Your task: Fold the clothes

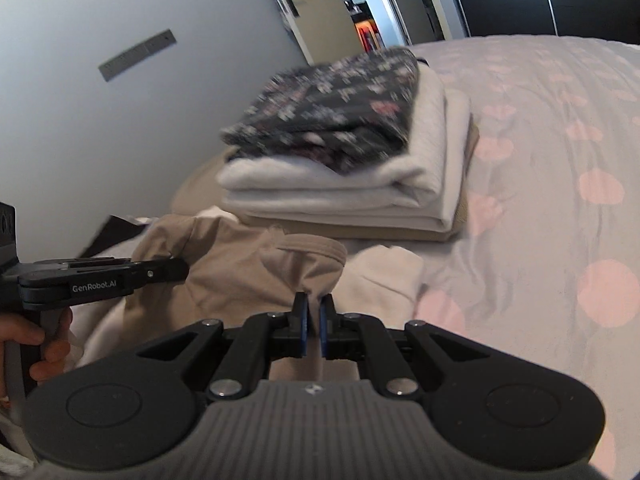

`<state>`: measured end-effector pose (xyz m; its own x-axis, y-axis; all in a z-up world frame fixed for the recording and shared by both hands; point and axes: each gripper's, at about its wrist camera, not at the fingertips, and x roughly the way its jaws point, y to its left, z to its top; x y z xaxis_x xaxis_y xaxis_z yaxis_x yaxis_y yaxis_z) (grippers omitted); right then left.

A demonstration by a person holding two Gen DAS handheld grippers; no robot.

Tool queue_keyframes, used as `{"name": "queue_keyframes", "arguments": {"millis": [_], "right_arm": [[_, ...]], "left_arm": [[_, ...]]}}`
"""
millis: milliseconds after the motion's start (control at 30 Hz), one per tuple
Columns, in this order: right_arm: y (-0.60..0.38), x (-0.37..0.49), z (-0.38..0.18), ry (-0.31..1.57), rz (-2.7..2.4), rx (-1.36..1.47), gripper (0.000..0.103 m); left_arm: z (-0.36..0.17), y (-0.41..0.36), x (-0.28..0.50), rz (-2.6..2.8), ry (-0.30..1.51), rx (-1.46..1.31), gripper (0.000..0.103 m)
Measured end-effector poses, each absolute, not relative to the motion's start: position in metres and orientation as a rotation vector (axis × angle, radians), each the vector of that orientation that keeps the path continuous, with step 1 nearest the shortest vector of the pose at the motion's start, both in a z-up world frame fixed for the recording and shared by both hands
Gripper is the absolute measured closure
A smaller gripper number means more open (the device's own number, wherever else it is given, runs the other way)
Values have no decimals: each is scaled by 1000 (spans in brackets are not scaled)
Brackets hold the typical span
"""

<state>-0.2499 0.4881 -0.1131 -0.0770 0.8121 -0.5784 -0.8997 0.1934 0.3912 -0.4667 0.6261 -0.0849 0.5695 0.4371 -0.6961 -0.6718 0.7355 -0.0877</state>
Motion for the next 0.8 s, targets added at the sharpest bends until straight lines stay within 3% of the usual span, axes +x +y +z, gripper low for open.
{"name": "queue_keyframes", "arguments": {"millis": [133,267,400,533,800], "right_arm": [[508,-238,-137,883,1399,-163,96],[515,-228,-155,913,1386,-174,92],[514,-224,-161,910,1381,-155,89],[499,-223,-144,790,1334,-144,75],[496,-236,-128,662,1451,-181,80]], "left_arm": [[-111,643,-460,677,745,-380,89],[-128,655,-463,705,750,-406,75],[-124,650,-471,738,695,-389,74],[-98,634,-486,803,609,-313,62],[-86,615,-483,727,634,-291,75]]}}
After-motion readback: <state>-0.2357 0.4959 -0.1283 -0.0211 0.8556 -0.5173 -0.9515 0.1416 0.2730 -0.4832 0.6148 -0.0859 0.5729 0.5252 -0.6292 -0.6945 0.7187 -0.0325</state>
